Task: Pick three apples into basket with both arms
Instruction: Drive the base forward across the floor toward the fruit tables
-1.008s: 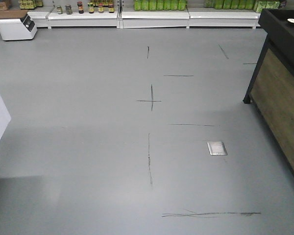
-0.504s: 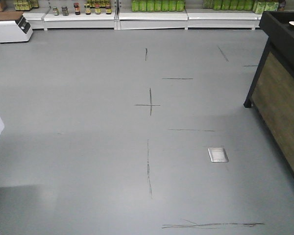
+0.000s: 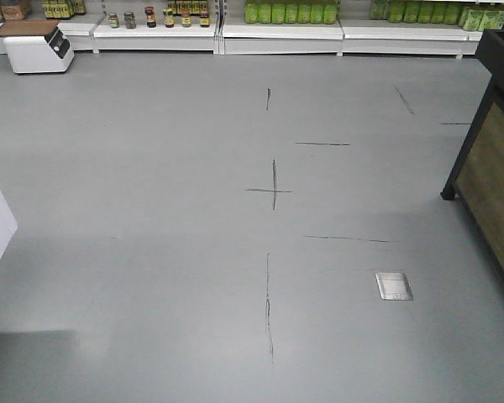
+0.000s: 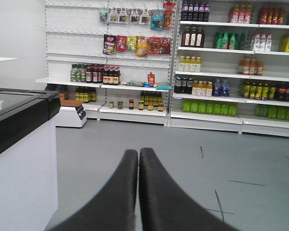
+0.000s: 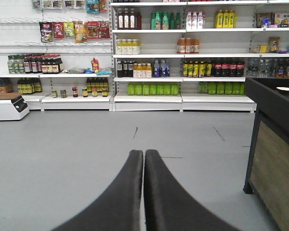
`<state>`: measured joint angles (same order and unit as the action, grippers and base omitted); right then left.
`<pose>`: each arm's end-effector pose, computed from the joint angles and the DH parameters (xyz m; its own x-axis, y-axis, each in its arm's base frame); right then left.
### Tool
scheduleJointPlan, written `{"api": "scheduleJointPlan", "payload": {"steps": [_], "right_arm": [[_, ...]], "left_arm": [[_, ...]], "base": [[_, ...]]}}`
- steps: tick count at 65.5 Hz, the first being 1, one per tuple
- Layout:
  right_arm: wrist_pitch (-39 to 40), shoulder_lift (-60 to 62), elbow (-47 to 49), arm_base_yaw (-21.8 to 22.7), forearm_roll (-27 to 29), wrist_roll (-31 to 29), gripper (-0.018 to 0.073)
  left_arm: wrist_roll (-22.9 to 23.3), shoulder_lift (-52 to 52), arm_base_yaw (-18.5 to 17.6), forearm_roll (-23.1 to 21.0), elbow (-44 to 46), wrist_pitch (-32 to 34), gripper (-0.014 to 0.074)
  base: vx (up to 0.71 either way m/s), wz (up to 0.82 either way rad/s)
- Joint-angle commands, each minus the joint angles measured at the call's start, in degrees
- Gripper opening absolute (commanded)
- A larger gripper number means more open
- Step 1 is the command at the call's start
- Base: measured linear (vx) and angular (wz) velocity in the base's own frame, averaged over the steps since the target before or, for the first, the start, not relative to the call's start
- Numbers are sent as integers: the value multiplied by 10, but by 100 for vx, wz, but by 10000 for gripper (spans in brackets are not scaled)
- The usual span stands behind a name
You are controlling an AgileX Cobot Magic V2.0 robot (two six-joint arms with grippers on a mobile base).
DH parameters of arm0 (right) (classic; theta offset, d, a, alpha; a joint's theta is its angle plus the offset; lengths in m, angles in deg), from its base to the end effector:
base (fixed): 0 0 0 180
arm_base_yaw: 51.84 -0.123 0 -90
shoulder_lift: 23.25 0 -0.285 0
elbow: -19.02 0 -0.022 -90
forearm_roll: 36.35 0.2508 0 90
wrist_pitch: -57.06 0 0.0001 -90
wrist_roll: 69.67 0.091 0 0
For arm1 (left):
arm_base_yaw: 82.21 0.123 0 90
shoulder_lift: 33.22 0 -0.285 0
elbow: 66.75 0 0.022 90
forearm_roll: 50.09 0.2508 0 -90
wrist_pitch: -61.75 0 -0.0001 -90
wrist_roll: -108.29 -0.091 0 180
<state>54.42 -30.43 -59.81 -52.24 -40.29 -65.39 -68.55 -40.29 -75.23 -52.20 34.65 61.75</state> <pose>0.0569 0.0001 0.2001 0.0236 0.0062 -0.9997 -0.0040 1.0000 0.0061 0.0559 0.0068 0.2057 0.0858 -0.0820 -0.9929 -0.1141 0.9892 -0.0916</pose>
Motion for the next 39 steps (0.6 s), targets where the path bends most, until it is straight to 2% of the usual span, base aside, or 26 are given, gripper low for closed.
{"api": "scheduleJointPlan", "payload": {"steps": [1, 39], "right_arm": [[43, 6, -9, 4, -4, -5, -5], [43, 6, -9, 4, -4, -5, -5]], "left_arm": [[4, 9, -3, -4, -13, 40, -6], [4, 9, -3, -4, -13, 40, -6]], "base": [[18, 1], [19, -6]]}}
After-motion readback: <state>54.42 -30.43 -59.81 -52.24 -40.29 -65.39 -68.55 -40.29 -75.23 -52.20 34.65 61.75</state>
